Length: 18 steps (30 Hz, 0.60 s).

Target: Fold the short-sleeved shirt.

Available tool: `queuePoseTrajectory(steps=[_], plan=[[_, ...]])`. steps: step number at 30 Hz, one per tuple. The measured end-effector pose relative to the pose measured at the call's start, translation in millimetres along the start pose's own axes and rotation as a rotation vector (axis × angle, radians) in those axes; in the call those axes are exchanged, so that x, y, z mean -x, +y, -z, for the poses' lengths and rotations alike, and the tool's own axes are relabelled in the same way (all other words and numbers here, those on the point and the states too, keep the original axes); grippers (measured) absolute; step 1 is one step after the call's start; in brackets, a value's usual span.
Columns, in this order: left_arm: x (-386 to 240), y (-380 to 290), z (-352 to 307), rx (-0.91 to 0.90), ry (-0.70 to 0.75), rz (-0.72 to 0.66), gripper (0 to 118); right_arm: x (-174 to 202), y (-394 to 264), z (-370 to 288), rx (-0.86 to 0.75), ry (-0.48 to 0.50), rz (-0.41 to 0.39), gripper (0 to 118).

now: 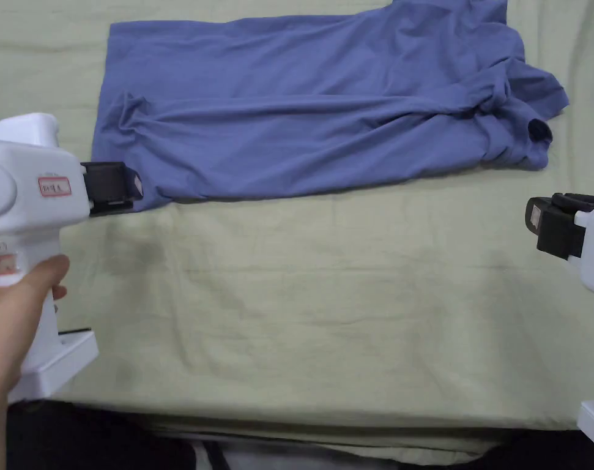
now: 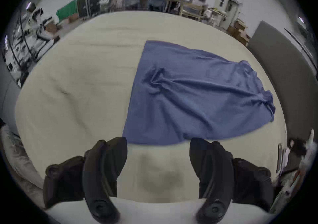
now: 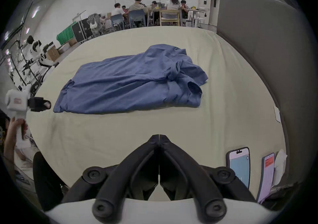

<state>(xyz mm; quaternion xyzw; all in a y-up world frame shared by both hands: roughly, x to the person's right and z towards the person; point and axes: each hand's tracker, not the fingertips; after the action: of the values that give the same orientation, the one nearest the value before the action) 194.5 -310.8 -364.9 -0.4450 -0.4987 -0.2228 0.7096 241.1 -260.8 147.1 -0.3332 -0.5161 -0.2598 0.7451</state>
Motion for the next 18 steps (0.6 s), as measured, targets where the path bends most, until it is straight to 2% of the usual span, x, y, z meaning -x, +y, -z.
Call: queuePoseTrajectory(steps=[3, 5, 6, 7, 8, 9, 10, 12, 14, 16, 17, 18], plan=[[5.7, 8.1, 40.7, 0.117, -0.011, -0.030, 84, 0.0, 7.7, 10.0, 0.014, 0.000, -0.006, 3], [6.9, 13.0, 55.2, 0.149, 0.054, 0.061, 81, 1.8, 10.7, 16.4, 0.023, 0.002, -0.013, 3], [4.3, 9.4, 54.0, 0.126, 0.051, 0.074, 66, 2.9, 11.7, 20.0, 0.028, 0.000, -0.016, 3], [2.3, 7.7, 45.9, 0.080, 0.040, 0.103, 17, 1.5, 12.9, 23.9, 0.034, -0.002, -0.019, 3], [0.3, 11.0, 41.4, 0.070, 0.028, 0.106, 0, 2.2, 13.8, 27.7, 0.040, -0.006, -0.025, 3], [-1.0, 13.1, 40.5, 0.071, -0.039, 0.077, 0, 3.5, 14.6, 31.9, 0.046, -0.011, -0.033, 3], [-6.8, 15.7, 34.3, 0.077, -0.015, 0.075, 0, 4.5, 15.7, 35.7, 0.054, -0.013, -0.041, 3], [-24.8, 27.0, 27.6, 0.138, 0.070, 0.242, 0, 2.4, 20.1, 43.0, 0.072, -0.005, -0.045, 3], [-29.3, 34.5, 15.7, 0.082, 0.056, 0.238, 0, 0.6, 27.7, 47.5, 0.079, 0.008, -0.046, 3], [-28.1, 40.1, 9.2, 0.084, 0.023, 0.196, 0, -7.9, 41.3, 53.5, 0.081, 0.025, -0.037, 20], [-27.5, 42.2, 5.0, 0.072, 0.026, 0.202, 0, -14.5, 52.0, 60.4, 0.091, 0.017, -0.021, 20], [-27.0, 44.1, 2.5, 0.069, 0.028, 0.211, 0, -23.1, 62.4, 72.5, 0.119, 0.019, -0.007, 84]])
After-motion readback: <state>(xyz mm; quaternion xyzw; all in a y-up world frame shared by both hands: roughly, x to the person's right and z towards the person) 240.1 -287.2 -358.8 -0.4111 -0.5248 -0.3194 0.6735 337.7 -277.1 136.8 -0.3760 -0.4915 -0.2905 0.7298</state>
